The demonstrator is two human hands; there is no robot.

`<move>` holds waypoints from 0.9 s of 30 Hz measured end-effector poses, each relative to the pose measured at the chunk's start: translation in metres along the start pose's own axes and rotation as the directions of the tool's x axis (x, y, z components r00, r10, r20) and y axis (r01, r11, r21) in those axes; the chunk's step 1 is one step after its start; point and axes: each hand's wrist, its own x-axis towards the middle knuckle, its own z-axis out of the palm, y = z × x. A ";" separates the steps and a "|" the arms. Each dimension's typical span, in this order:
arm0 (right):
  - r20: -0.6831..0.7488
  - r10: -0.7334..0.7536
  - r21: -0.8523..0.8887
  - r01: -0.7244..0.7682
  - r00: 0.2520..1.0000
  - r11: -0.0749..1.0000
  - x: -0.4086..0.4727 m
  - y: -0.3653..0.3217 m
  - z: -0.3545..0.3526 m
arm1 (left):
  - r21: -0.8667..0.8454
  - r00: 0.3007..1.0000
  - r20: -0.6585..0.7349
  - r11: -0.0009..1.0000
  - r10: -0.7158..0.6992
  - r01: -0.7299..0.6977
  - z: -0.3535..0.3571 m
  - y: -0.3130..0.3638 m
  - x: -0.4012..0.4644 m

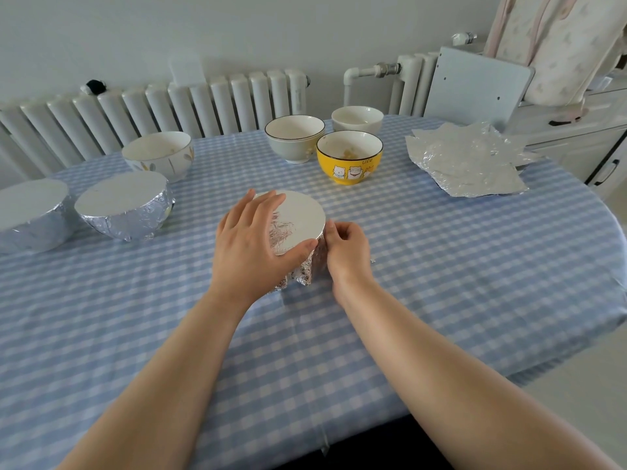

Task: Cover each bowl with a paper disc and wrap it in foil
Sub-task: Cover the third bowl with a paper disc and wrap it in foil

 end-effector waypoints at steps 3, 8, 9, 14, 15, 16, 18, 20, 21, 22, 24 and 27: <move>-0.013 -0.002 0.053 0.003 1.000 0.999 0.000 -0.001 0.000 | 0.001 1.000 0.005 1.000 -0.006 0.006 0.000 0.001 0.000; 0.093 0.001 -0.027 0.002 0.996 1.000 -0.005 -0.005 0.000 | -0.002 1.000 0.004 1.000 -0.031 0.031 -0.001 0.005 -0.001; 0.101 0.001 -0.041 0.003 0.995 0.999 -0.006 -0.006 -0.002 | 0.001 0.999 0.005 0.999 -0.035 0.035 -0.001 0.005 -0.002; 0.180 0.079 0.055 -0.090 0.981 0.994 0.002 -0.014 -0.015 | 0.017 0.997 0.042 0.998 -0.059 0.058 -0.004 0.008 -0.001; 0.218 0.072 -0.008 -0.072 0.973 0.997 0.002 -0.015 -0.016 | 0.021 0.997 0.049 0.998 -0.065 0.064 -0.005 0.008 -0.001; 0.242 0.057 -0.082 -0.038 0.969 0.996 0.003 -0.013 -0.016 | 0.027 0.996 0.052 0.997 -0.069 0.068 -0.005 0.008 -0.001; 0.266 0.022 -0.160 0.021 0.964 0.987 0.003 -0.011 -0.016 | 0.043 0.996 0.053 0.996 -0.074 0.072 -0.005 0.009 -0.001; 0.301 0.015 -0.145 0.030 0.953 0.989 0.006 -0.014 -0.015 | 0.081 0.996 0.042 0.993 -0.084 0.080 -0.003 0.012 -0.003; 0.328 0.019 -0.140 0.029 0.944 0.990 0.008 -0.019 -0.016 | 0.109 0.995 0.031 0.990 -0.095 0.091 -0.002 0.015 -0.004; 0.354 0.020 -0.159 0.039 0.935 0.987 0.011 -0.024 -0.015 | 0.139 0.994 0.024 0.985 -0.109 0.105 0.000 0.019 -0.006; 0.391 0.024 -0.216 0.067 0.920 0.974 0.019 -0.032 -0.012 | 0.194 0.991 0.028 0.973 -0.134 0.126 0.002 0.027 -0.009; 0.411 0.010 -0.237 0.096 0.912 0.967 0.026 -0.033 -0.007 | 0.238 0.997 0.041 0.969 -0.072 0.061 0.002 0.031 -0.014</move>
